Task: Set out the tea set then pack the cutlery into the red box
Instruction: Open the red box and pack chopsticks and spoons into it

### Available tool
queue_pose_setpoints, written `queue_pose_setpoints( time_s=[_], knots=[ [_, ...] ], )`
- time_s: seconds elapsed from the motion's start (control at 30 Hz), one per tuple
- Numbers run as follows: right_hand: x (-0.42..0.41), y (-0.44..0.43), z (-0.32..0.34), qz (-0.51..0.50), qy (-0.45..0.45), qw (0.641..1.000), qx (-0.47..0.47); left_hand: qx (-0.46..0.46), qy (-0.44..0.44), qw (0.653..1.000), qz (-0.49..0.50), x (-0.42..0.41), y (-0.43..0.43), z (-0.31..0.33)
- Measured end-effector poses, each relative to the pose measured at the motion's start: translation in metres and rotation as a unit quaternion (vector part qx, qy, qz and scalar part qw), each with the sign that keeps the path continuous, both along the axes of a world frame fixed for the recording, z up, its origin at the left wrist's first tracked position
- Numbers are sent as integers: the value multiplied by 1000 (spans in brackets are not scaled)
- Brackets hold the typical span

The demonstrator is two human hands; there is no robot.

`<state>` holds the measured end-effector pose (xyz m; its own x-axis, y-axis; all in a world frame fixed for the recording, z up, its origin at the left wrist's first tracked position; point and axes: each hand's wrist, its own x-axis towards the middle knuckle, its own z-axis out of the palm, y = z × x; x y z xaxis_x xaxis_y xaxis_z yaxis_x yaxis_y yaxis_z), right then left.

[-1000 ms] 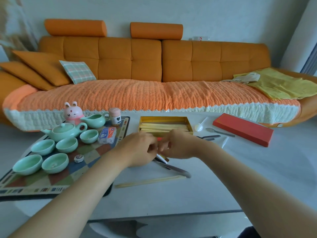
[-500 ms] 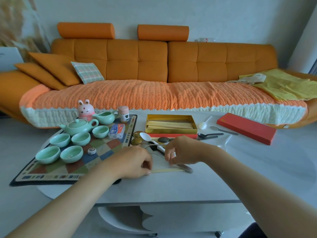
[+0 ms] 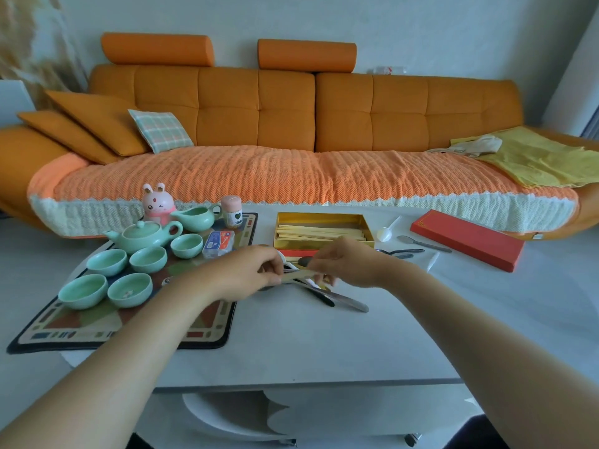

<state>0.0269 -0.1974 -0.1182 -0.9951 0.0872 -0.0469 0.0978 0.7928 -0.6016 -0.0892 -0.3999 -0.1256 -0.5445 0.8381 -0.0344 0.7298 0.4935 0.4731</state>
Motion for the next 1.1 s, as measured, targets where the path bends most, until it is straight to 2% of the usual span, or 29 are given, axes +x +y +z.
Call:
queue_pose_setpoints(
  time_s=[0.07,0.17,0.3,0.5,0.63,0.73,1.0,1.1],
  knots=[
    [-5,3,4,-9,14,1000,1,49,9,999,15,-9,6,3],
    [-18,14,8,-43,48,996,58,102,80,991,32,-17,21,4],
    [-30,36,10,-102,77,990,56,107,140,982,72,-30,44,3],
    [-55,65,-4,-143,115,976,115,140,192,967,95,-55,83,-9],
    [-75,87,-14,-204,97,963,145,80,242,964,72,-68,101,-25],
    [-84,97,-20,-223,57,958,169,23,212,975,58,-70,109,-35],
    [-96,101,-28,-207,42,972,102,-55,194,978,46,-78,118,-45],
    [-94,103,-28,-193,63,976,83,-44,201,978,43,-74,119,-45]
  ],
)
